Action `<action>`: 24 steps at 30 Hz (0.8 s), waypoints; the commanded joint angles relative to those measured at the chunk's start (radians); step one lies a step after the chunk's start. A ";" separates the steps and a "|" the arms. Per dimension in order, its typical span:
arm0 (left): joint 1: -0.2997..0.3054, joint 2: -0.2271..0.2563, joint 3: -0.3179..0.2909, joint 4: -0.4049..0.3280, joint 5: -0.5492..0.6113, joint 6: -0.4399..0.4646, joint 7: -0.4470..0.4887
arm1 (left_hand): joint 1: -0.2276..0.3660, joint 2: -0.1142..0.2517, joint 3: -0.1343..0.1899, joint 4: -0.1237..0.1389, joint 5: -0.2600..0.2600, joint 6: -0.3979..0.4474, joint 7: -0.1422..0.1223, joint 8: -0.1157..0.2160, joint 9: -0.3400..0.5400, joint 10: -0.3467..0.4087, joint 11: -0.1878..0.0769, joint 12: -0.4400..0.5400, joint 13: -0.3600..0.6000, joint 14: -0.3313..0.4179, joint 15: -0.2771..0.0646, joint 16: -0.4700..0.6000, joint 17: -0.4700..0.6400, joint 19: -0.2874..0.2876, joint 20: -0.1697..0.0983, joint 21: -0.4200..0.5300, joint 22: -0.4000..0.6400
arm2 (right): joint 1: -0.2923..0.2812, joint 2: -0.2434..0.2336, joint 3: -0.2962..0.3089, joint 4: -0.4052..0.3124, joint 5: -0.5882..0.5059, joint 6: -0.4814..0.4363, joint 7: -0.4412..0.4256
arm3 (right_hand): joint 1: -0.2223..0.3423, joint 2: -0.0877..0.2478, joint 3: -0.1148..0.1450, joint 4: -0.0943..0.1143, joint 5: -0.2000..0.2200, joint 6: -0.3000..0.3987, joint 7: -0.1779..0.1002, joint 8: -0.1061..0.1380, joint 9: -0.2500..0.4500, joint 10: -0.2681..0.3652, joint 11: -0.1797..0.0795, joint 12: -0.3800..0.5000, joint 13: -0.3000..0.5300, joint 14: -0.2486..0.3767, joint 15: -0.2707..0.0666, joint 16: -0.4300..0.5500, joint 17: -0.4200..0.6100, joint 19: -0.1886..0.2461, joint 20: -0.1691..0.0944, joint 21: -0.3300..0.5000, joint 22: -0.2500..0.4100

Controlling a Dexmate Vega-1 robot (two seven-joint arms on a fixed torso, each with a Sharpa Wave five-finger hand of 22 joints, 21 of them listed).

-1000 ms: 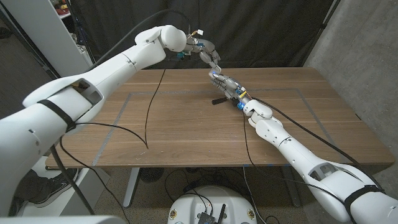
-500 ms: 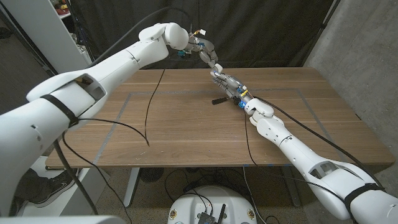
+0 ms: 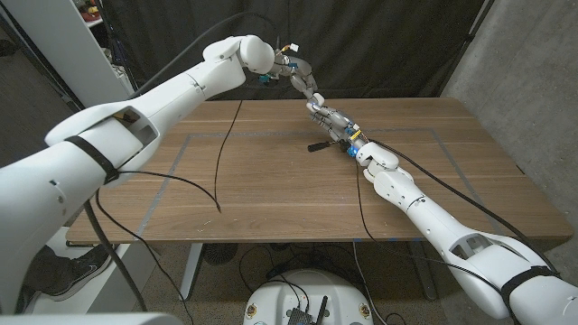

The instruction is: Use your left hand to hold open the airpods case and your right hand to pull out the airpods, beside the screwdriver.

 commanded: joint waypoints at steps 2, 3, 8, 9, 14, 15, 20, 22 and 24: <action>0.006 -0.006 -0.018 0.037 -0.057 -0.006 -0.003 | 0.090 0.069 0.110 -0.077 -0.012 -0.003 0.006 -0.009 -0.004 0.007 0.013 0.003 0.001 0.005 -0.024 0.007 0.006 0.007 0.008 0.007 0.003 | -0.012 -0.014 0.010 -0.015 0.023 -0.015 0.019 | 0.017 0.004 -0.011 -0.001 0.004 0.117 -0.121 0.009 0.093 -0.001 -0.015 0.003 0.009 0.003 -0.167 0.006 0.006 0.004 -0.007 0.002 0.002; 0.004 -0.008 -0.019 0.048 -0.065 -0.007 -0.007 | 0.090 0.068 0.114 -0.076 -0.013 -0.007 0.008 -0.012 -0.005 0.006 0.015 0.003 0.001 0.003 -0.021 0.007 0.006 0.007 0.010 0.008 0.003 | -0.010 -0.015 0.010 -0.010 0.028 -0.018 0.030 | 0.018 0.005 -0.013 0.000 0.004 0.116 -0.122 0.008 0.094 -0.002 -0.027 0.002 0.010 0.002 -0.167 0.006 0.007 0.003 -0.008 0.001 0.002; -0.009 -0.022 -0.032 0.115 -0.120 -0.021 -0.030 | 0.097 0.074 0.149 -0.068 -0.021 -0.027 0.013 -0.026 -0.009 0.000 0.023 0.000 0.001 -0.004 -0.013 0.006 0.011 0.005 0.015 0.008 0.004 | 0.005 -0.014 0.014 0.030 0.056 -0.020 0.101 | 0.020 0.007 -0.021 0.002 0.005 0.114 -0.127 0.011 0.100 -0.005 -0.043 -0.002 0.013 -0.005 -0.171 0.005 0.008 -0.003 -0.013 0.000 0.002; -0.012 -0.026 -0.035 0.131 -0.134 -0.026 -0.035 | 0.098 0.074 0.153 -0.067 -0.022 -0.029 0.014 -0.028 -0.010 0.000 0.023 0.000 0.001 -0.005 -0.012 0.006 0.012 0.005 0.016 0.008 0.004 | 0.008 -0.014 0.014 0.037 0.059 -0.021 0.113 | 0.021 0.007 -0.023 0.003 0.005 0.113 -0.130 0.011 0.101 -0.006 -0.043 -0.003 0.013 -0.008 -0.171 0.004 0.008 -0.005 -0.016 -0.001 0.002; -0.027 -0.046 -0.048 0.226 -0.204 -0.055 -0.065 | 0.107 0.076 0.203 -0.052 -0.031 -0.062 0.021 -0.048 -0.013 -0.017 0.037 -0.007 0.002 -0.018 0.005 0.004 0.017 0.002 0.028 0.009 0.005 | 0.028 -0.012 0.016 0.074 0.077 -0.026 0.179 | 0.022 0.011 -0.031 0.006 0.008 0.102 -0.140 0.010 0.108 -0.009 -0.059 -0.006 0.016 -0.015 -0.174 0.003 0.009 -0.016 -0.027 -0.003 0.002; -0.030 -0.049 -0.050 0.245 -0.218 -0.061 -0.073 | 0.108 0.075 0.209 -0.050 -0.032 -0.061 0.023 -0.049 -0.013 -0.017 0.037 -0.007 0.002 -0.019 0.004 0.004 0.017 0.002 0.027 0.009 0.005 | 0.033 -0.012 0.016 0.083 0.079 -0.026 0.193 | 0.023 0.012 -0.033 0.006 0.010 0.099 -0.144 0.010 0.111 -0.007 -0.064 -0.006 0.017 -0.017 -0.174 0.002 0.010 -0.018 -0.029 -0.003 0.002; -0.037 -0.062 -0.068 0.327 -0.286 -0.091 -0.094 | 0.109 0.080 0.234 -0.039 -0.035 -0.076 0.020 -0.055 -0.011 -0.026 0.040 -0.010 0.002 -0.027 0.009 0.003 0.019 -0.001 0.032 0.009 0.006 | 0.046 -0.005 0.023 0.117 0.099 -0.034 0.242 | 0.023 0.014 -0.041 0.009 0.014 0.096 -0.150 0.010 0.115 -0.008 -0.066 -0.007 0.019 -0.022 -0.175 0.001 0.011 -0.025 -0.036 -0.004 0.002; -0.042 -0.069 -0.072 0.361 -0.309 -0.101 -0.104 | 0.110 0.081 0.253 -0.032 -0.036 -0.086 0.022 -0.060 -0.009 -0.033 0.043 -0.012 0.003 -0.033 0.012 0.003 0.021 -0.004 0.036 0.009 0.006 | 0.051 -0.002 0.027 0.132 0.108 -0.039 0.258 | 0.024 0.015 -0.044 0.011 0.016 0.095 -0.153 0.009 0.115 -0.007 -0.067 -0.008 0.020 -0.024 -0.176 0.001 0.011 -0.027 -0.038 -0.004 0.002; -0.049 -0.080 -0.079 0.408 -0.339 -0.116 -0.121 | 0.109 0.083 0.275 -0.021 -0.037 -0.100 0.022 -0.065 -0.006 -0.038 0.045 -0.013 0.003 -0.037 0.017 0.003 0.023 -0.006 0.037 0.009 0.007 | 0.058 0.001 0.030 0.148 0.115 -0.044 0.278 | 0.025 0.017 -0.046 0.011 0.018 0.093 -0.154 0.008 0.116 -0.008 -0.068 -0.008 0.020 -0.025 -0.176 0.001 0.011 -0.030 -0.041 -0.004 0.002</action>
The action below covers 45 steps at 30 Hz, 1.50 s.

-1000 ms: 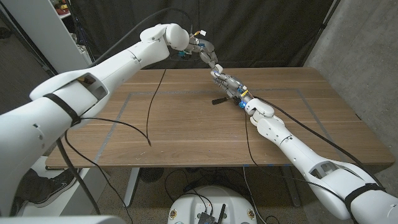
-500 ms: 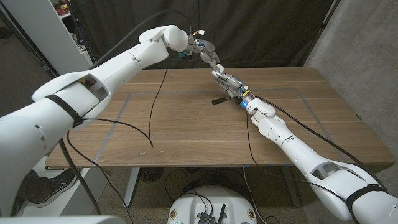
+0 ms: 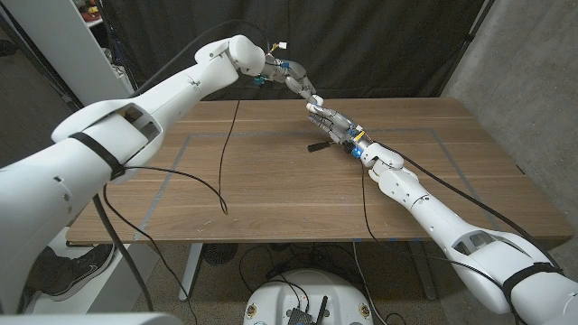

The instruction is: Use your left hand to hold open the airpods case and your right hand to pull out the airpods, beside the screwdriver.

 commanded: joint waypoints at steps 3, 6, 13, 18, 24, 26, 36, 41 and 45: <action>-0.039 -0.056 -0.039 0.271 -0.183 -0.084 -0.083 | 0.085 0.093 0.210 -0.108 -0.004 -0.034 0.008 -0.014 0.010 -0.018 0.012 -0.005 0.004 -0.018 0.012 0.003 0.008 -0.010 0.017 0.009 0.005 | 0.046 0.019 0.020 0.113 0.057 -0.026 0.149 | 0.013 0.010 -0.009 0.006 0.013 0.116 -0.132 0.003 0.115 0.015 -0.042 -0.004 0.004 -0.005 -0.181 0.002 0.004 -0.012 -0.021 -0.004 0.002; -0.052 -0.076 -0.040 0.341 -0.209 -0.106 -0.101 | 0.085 0.092 0.253 -0.093 -0.006 -0.052 0.005 -0.020 0.016 -0.028 0.017 -0.007 0.005 -0.027 0.017 0.003 0.010 -0.015 0.020 0.009 0.006 | 0.051 0.026 0.024 0.131 0.058 -0.021 0.166 | 0.014 0.015 -0.011 0.008 0.015 0.112 -0.136 -0.001 0.114 0.013 -0.043 -0.006 0.005 -0.006 -0.182 0.002 0.005 -0.013 -0.022 -0.004 0.002; -0.017 -0.044 -0.073 0.316 -0.267 -0.116 -0.089 | 0.029 0.066 0.289 -0.052 -0.028 -0.118 0.005 -0.051 0.007 -0.051 0.020 -0.010 0.006 -0.041 0.022 0.000 0.003 -0.026 0.023 0.008 0.005 | 0.050 0.038 0.033 0.142 0.050 0.010 0.161 | 0.014 0.020 -0.019 0.011 0.019 0.114 -0.136 -0.006 0.110 0.016 -0.044 -0.005 0.007 -0.008 -0.181 0.003 0.007 -0.012 -0.019 -0.001 0.002; 0.095 0.054 -0.148 0.111 -0.328 -0.093 -0.002 | -0.108 0.005 0.217 -0.046 -0.043 -0.237 -0.053 -0.073 -0.023 -0.060 0.005 -0.005 0.007 -0.038 0.014 0.001 -0.006 -0.025 0.018 0.006 0.000 | 0.042 0.042 0.037 0.133 0.026 0.044 0.122 | 0.015 0.021 -0.026 0.013 0.020 0.117 -0.136 -0.009 0.107 0.017 -0.044 -0.006 0.009 -0.007 -0.181 0.005 0.007 -0.012 -0.016 0.000 0.002; 0.285 0.120 -0.272 -0.063 -0.418 -0.232 0.185 | -0.225 -0.052 0.118 -0.055 -0.004 -0.372 -0.135 -0.073 -0.061 -0.019 -0.030 0.020 0.018 0.008 -0.013 0.014 -0.005 -0.010 0.004 0.009 -0.001 | 0.017 0.039 0.034 0.096 -0.031 0.101 0.011 | 0.019 0.023 -0.031 0.012 0.021 0.125 -0.133 -0.011 0.103 0.027 -0.042 -0.003 0.010 0.001 -0.181 0.009 0.008 -0.007 -0.008 0.003 0.002; 0.344 0.125 -0.298 -0.091 -0.415 -0.309 0.267 | -0.241 -0.057 0.104 -0.056 0.005 -0.389 -0.150 -0.072 -0.068 -0.004 -0.035 0.028 0.021 0.023 -0.023 0.018 -0.005 -0.001 0.002 0.012 -0.001 | 0.008 0.036 0.031 0.077 -0.061 0.119 -0.046 | 0.020 0.023 -0.033 0.011 0.021 0.127 -0.130 -0.012 0.102 0.031 -0.041 -0.002 0.011 0.004 -0.181 0.010 0.008 -0.005 -0.006 0.003 0.002; 0.504 0.146 -0.327 -0.201 -0.225 -0.469 0.590 | -0.225 -0.084 0.061 -0.098 0.062 -0.351 -0.201 -0.039 -0.100 0.038 -0.053 0.052 0.040 0.073 -0.048 0.020 -0.006 0.039 -0.004 0.022 -0.002 | -0.004 0.008 0.006 0.019 -0.182 0.157 -0.228 | 0.028 0.021 -0.046 0.007 0.011 0.143 -0.114 -0.018 0.092 0.055 -0.025 0.004 0.015 0.023 -0.175 0.020 0.005 0.008 0.018 0.006 0.002; 0.508 0.158 -0.305 -0.211 -0.114 -0.463 0.654 | -0.143 -0.088 0.067 -0.143 0.094 -0.331 -0.208 -0.036 -0.112 0.024 -0.050 0.049 0.048 0.069 -0.050 0.013 -0.008 0.049 -0.008 0.023 -0.002 | 0.000 0.004 0.002 0.019 -0.190 0.168 -0.233 | 0.030 0.021 -0.048 0.006 0.008 0.144 -0.112 -0.021 0.089 0.056 -0.025 0.003 0.016 0.029 -0.175 0.023 0.005 0.010 0.022 0.007 0.002; 0.521 0.141 -0.301 -0.200 -0.085 -0.465 0.707 | -0.092 -0.076 0.071 -0.165 0.114 -0.268 -0.189 -0.016 -0.120 0.019 -0.052 0.050 0.056 0.068 -0.053 0.010 -0.007 0.057 -0.016 0.024 -0.001 | -0.008 0.006 -0.004 0.013 -0.220 0.201 -0.269 | 0.031 0.022 -0.050 0.006 0.006 0.145 -0.108 -0.023 0.087 0.057 -0.020 0.002 0.017 0.030 -0.174 0.024 0.004 0.011 0.024 0.006 0.002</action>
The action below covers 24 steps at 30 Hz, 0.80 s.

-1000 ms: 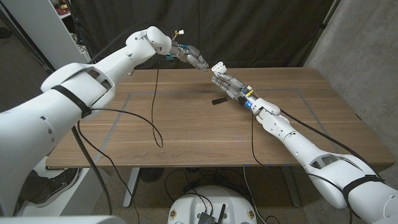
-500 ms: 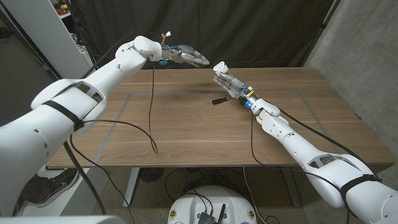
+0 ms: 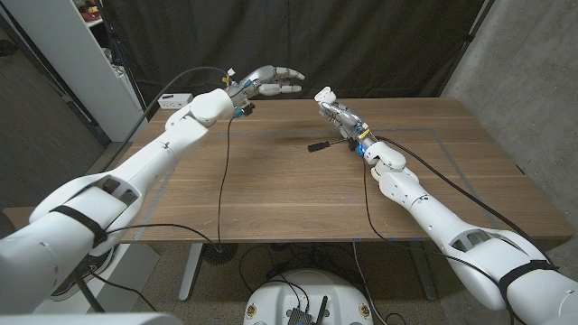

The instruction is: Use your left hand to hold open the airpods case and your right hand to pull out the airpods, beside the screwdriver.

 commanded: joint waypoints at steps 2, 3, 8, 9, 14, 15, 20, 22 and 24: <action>0.097 -0.003 -0.008 -0.054 0.153 -0.055 0.251 | 0.037 0.012 -0.004 -0.015 0.019 0.083 0.032 0.032 -0.003 -0.007 0.001 0.004 0.010 0.000 -0.041 -0.005 0.001 0.011 -0.006 0.006 0.002 | -0.019 -0.005 -0.016 -0.032 -0.090 0.077 -0.127 | 0.013 0.004 -0.004 -0.003 -0.002 0.100 -0.082 -0.001 0.081 0.008 0.002 0.006 0.002 0.013 -0.174 0.009 0.002 0.004 0.006 0.006 0.002; 0.106 -0.010 -0.010 -0.056 0.158 -0.051 0.271 | 0.039 0.016 -0.006 -0.013 0.021 0.116 0.047 0.044 -0.002 -0.008 0.000 0.005 0.011 0.002 -0.042 -0.005 0.001 0.012 -0.007 0.006 0.002 | -0.023 -0.003 -0.016 -0.033 -0.095 0.086 -0.136 | 0.013 0.004 -0.004 -0.003 -0.003 0.099 -0.083 -0.002 0.080 0.008 0.001 0.006 0.003 0.014 -0.174 0.009 0.002 0.004 0.006 0.006 0.002; 0.145 -0.036 -0.017 -0.071 0.153 -0.029 0.334 | 0.042 0.021 -0.015 -0.011 0.025 0.169 0.079 0.063 0.000 -0.006 0.002 0.007 0.015 0.002 -0.043 -0.005 0.002 0.014 -0.009 0.005 0.003 | -0.037 0.011 -0.024 -0.031 -0.154 0.151 -0.205 | 0.021 0.002 -0.005 -0.008 -0.004 0.107 -0.079 -0.002 0.077 0.014 -0.005 0.007 0.004 0.021 -0.175 0.012 0.001 0.006 0.006 0.006 0.002; 0.154 -0.042 -0.019 -0.076 0.150 -0.023 0.346 | 0.043 0.022 -0.017 -0.011 0.026 0.177 0.085 0.065 0.000 -0.006 0.001 0.007 0.016 0.002 -0.043 -0.005 0.002 0.014 -0.010 0.005 0.003 | -0.041 0.015 -0.026 -0.033 -0.172 0.165 -0.229 | 0.022 0.002 -0.005 -0.008 -0.004 0.107 -0.080 -0.003 0.076 0.015 -0.005 0.007 0.005 0.023 -0.175 0.013 0.001 0.006 0.006 0.006 0.002; 0.181 -0.075 -0.026 -0.076 0.117 -0.017 0.382 | 0.043 0.024 -0.026 -0.008 0.027 0.209 0.118 0.069 -0.006 0.004 0.007 0.011 0.019 0.010 -0.041 -0.003 0.002 0.015 -0.007 0.004 0.003 | -0.051 0.010 -0.045 -0.053 -0.270 0.194 -0.322 | 0.028 0.003 -0.005 -0.011 -0.005 0.111 -0.079 -0.005 0.074 0.022 -0.008 0.009 0.006 0.032 -0.177 0.018 0.002 0.009 0.006 0.006 0.001; 0.183 -0.078 -0.026 -0.078 0.112 -0.010 0.382 | 0.043 0.024 -0.027 -0.007 0.027 0.211 0.123 0.068 -0.007 0.008 0.009 0.013 0.019 0.012 -0.041 -0.002 0.002 0.015 -0.007 0.004 0.003 | -0.054 0.006 -0.050 -0.059 -0.292 0.195 -0.340 | 0.029 0.002 -0.006 -0.011 -0.005 0.110 -0.078 -0.006 0.073 0.022 -0.005 0.008 0.006 0.035 -0.177 0.019 0.002 0.008 0.005 0.006 0.001; 0.185 -0.090 -0.019 -0.079 0.101 0.001 0.382 | 0.030 0.023 -0.039 0.002 0.026 0.216 0.146 0.062 -0.013 0.014 0.010 0.015 0.021 0.017 -0.038 -0.001 0.003 0.013 -0.006 0.003 0.004 | -0.066 -0.003 -0.062 -0.086 -0.358 0.196 -0.402 | 0.034 -0.001 -0.008 -0.013 -0.006 0.117 -0.077 -0.007 0.069 0.030 -0.007 0.010 0.008 0.041 -0.178 0.023 0.002 0.011 0.006 0.006 0.001; 0.187 -0.096 -0.018 -0.079 0.101 -0.004 0.391 | 0.027 0.024 -0.042 0.004 0.026 0.220 0.149 0.061 -0.015 0.017 0.010 0.017 0.021 0.017 -0.037 -0.001 0.003 0.013 -0.005 0.003 0.004 | -0.070 -0.005 -0.068 -0.095 -0.387 0.197 -0.427 | 0.035 -0.002 -0.010 -0.013 -0.006 0.118 -0.074 -0.008 0.068 0.034 -0.007 0.011 0.009 0.043 -0.178 0.024 0.002 0.010 0.006 0.005 0.001; 0.185 -0.099 -0.015 -0.075 0.098 -0.009 0.389 | 0.026 0.025 -0.044 0.005 0.026 0.223 0.151 0.061 -0.016 0.018 0.010 0.017 0.021 0.019 -0.037 0.000 0.003 0.013 -0.004 0.003 0.004 | -0.073 -0.007 -0.073 -0.100 -0.412 0.201 -0.447 | 0.037 -0.002 -0.011 -0.013 -0.006 0.122 -0.075 -0.009 0.066 0.035 -0.008 0.011 0.009 0.044 -0.178 0.025 0.003 0.010 0.006 0.005 0.001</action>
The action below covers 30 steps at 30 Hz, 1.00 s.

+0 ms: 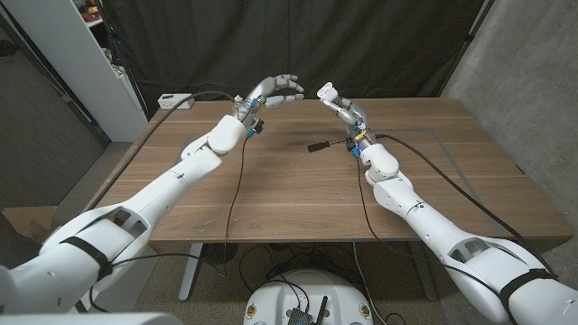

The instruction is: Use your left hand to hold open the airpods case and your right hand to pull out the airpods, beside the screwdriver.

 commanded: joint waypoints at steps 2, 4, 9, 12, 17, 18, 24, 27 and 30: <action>0.025 -0.042 0.007 0.004 -0.021 -0.001 0.057 | -0.009 0.004 -0.010 0.004 0.009 0.007 0.006 -0.004 -0.003 0.012 0.001 0.010 0.003 0.012 -0.039 0.004 0.003 0.007 0.002 0.003 0.004 | -0.029 -0.015 -0.038 -0.055 -0.183 0.031 -0.167 | 0.017 0.001 -0.003 -0.005 -0.001 0.095 -0.079 0.005 0.065 0.014 0.001 0.007 0.005 0.009 -0.175 0.009 0.004 0.006 0.003 0.004 0.001; 0.023 -0.050 0.010 0.017 -0.031 -0.016 0.051 | -0.008 0.005 -0.011 0.004 0.009 0.005 0.001 -0.006 -0.004 0.012 0.002 0.009 0.003 0.012 -0.039 0.004 0.003 0.007 0.002 0.003 0.004 | -0.029 -0.013 -0.042 -0.057 -0.194 0.031 -0.177 | 0.018 0.001 -0.004 -0.005 -0.001 0.096 -0.081 0.004 0.064 0.017 0.000 0.008 0.005 0.009 -0.175 0.009 0.004 0.007 0.004 0.004 0.001; 0.017 -0.065 0.017 0.048 -0.038 -0.050 0.049 | -0.002 0.007 -0.014 0.003 0.010 0.005 -0.022 -0.010 -0.004 0.011 0.003 0.009 0.004 0.014 -0.041 0.004 0.003 0.007 0.003 0.003 0.004 | -0.029 -0.007 -0.049 -0.069 -0.205 0.014 -0.190 | 0.021 0.000 -0.006 -0.005 -0.001 0.100 -0.078 0.003 0.062 0.023 0.001 0.009 0.006 0.015 -0.174 0.012 0.004 0.007 0.006 0.004 0.001; 0.012 -0.065 0.021 0.060 -0.038 -0.066 0.040 | 0.003 0.009 -0.016 0.001 0.011 0.008 -0.033 -0.009 -0.003 0.011 -0.002 0.009 0.005 0.016 -0.046 0.004 0.003 0.007 0.003 0.003 0.005 | -0.029 -0.007 -0.052 -0.078 -0.204 0.004 -0.189 | 0.024 -0.001 -0.007 -0.006 -0.001 0.106 -0.072 0.003 0.059 0.032 0.010 0.010 0.006 0.020 -0.173 0.015 0.004 0.009 0.010 0.004 0.001; 0.011 -0.061 0.024 0.062 -0.030 -0.072 0.036 | 0.011 0.010 -0.018 -0.002 0.012 0.009 -0.049 -0.011 -0.002 0.010 -0.004 0.009 0.006 0.015 -0.049 0.003 0.004 0.005 0.002 0.002 0.005 | -0.028 -0.010 -0.058 -0.092 -0.206 -0.012 -0.185 | 0.029 -0.003 -0.009 -0.007 -0.003 0.115 -0.065 0.000 0.054 0.039 0.022 0.010 0.004 0.028 -0.173 0.020 0.004 0.013 0.017 0.005 0.001; 0.012 -0.059 0.024 0.060 -0.025 -0.069 0.039 | 0.012 0.010 -0.018 -0.002 0.012 0.009 -0.049 -0.011 -0.003 0.010 -0.004 0.009 0.006 0.015 -0.049 0.003 0.004 0.005 0.001 0.002 0.005 | -0.027 -0.009 -0.058 -0.093 -0.205 -0.012 -0.184 | 0.030 -0.003 -0.009 -0.007 -0.003 0.116 -0.062 0.000 0.053 0.039 0.021 0.009 0.004 0.030 -0.173 0.021 0.004 0.013 0.017 0.005 0.001; 0.014 -0.052 0.025 0.056 -0.003 -0.065 0.055 | 0.018 0.011 -0.021 -0.004 0.013 0.012 -0.051 -0.012 -0.003 0.008 -0.004 0.008 0.007 0.014 -0.051 0.002 0.004 0.005 0.000 0.002 0.006 | -0.021 -0.005 -0.069 -0.091 -0.207 -0.009 -0.170 | 0.034 -0.004 -0.011 -0.007 -0.004 0.122 -0.058 -0.003 0.049 0.040 0.023 0.007 0.003 0.035 -0.173 0.024 0.005 0.014 0.018 0.004 0.001; 0.014 -0.046 0.028 0.048 0.016 -0.056 0.063 | 0.025 0.014 -0.022 -0.006 0.014 0.027 -0.049 -0.009 -0.005 0.009 -0.004 0.008 0.008 0.015 -0.052 0.002 0.004 0.004 0.001 0.002 0.006 | -0.024 -0.002 -0.070 -0.091 -0.201 -0.004 -0.167 | 0.034 -0.005 -0.013 -0.007 -0.005 0.123 -0.057 -0.004 0.047 0.040 0.023 0.006 0.003 0.035 -0.172 0.025 0.005 0.014 0.018 0.004 0.001; 0.019 -0.040 0.029 0.036 0.027 -0.044 0.069 | 0.031 0.018 -0.021 -0.008 0.015 0.038 -0.042 -0.006 -0.006 0.010 -0.003 0.008 0.008 0.014 -0.054 0.002 0.004 0.004 0.001 0.002 0.006 | -0.028 -0.003 -0.070 -0.097 -0.196 -0.003 -0.161 | 0.034 -0.005 -0.014 -0.006 -0.005 0.126 -0.054 -0.005 0.045 0.041 0.024 0.005 0.003 0.036 -0.172 0.026 0.005 0.015 0.018 0.004 0.001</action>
